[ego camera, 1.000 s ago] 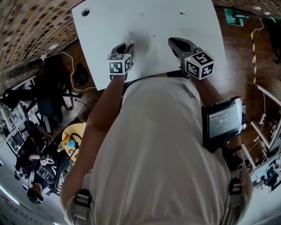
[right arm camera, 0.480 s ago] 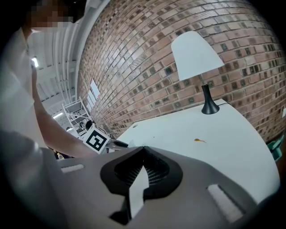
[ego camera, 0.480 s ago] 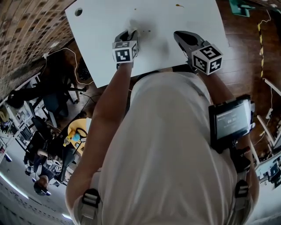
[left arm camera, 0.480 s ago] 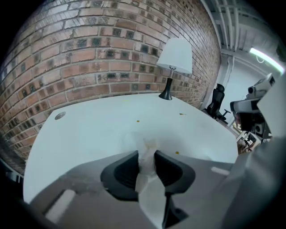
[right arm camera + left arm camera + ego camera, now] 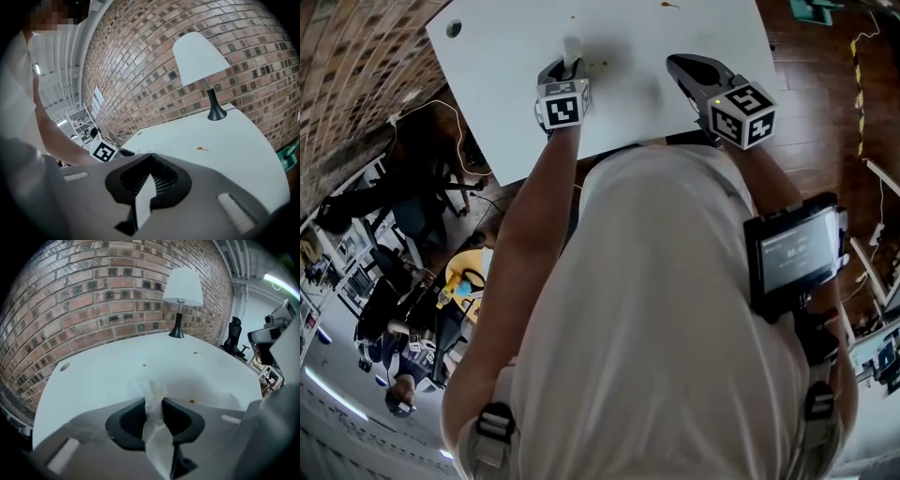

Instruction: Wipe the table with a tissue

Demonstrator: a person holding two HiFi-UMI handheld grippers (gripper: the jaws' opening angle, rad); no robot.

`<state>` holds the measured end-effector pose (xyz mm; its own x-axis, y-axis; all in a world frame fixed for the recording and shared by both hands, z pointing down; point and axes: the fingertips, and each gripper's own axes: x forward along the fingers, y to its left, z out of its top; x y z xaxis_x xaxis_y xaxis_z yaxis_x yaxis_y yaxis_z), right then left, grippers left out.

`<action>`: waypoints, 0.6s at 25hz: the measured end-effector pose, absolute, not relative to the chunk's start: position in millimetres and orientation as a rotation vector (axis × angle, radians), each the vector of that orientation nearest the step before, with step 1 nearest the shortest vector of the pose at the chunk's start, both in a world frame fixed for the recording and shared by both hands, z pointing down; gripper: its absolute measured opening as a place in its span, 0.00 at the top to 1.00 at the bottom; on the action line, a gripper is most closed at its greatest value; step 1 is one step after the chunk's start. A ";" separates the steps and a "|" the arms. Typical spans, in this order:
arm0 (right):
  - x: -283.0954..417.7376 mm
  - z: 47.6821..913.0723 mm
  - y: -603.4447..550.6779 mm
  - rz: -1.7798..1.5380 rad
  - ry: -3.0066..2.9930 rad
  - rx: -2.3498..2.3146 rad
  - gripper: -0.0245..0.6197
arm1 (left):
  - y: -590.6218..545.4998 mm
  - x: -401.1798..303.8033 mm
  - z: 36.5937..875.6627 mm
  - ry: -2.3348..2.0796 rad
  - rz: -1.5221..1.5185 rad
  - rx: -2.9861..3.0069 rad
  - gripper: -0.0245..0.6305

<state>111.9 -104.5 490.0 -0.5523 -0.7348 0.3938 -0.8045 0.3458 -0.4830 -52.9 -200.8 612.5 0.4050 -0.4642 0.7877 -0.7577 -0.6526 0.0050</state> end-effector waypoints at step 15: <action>137.7 490.5 -100.9 1.016 -2.495 1.437 0.95 | -178.4 -7.9 610.6 -0.992 1.045 2.345 0.82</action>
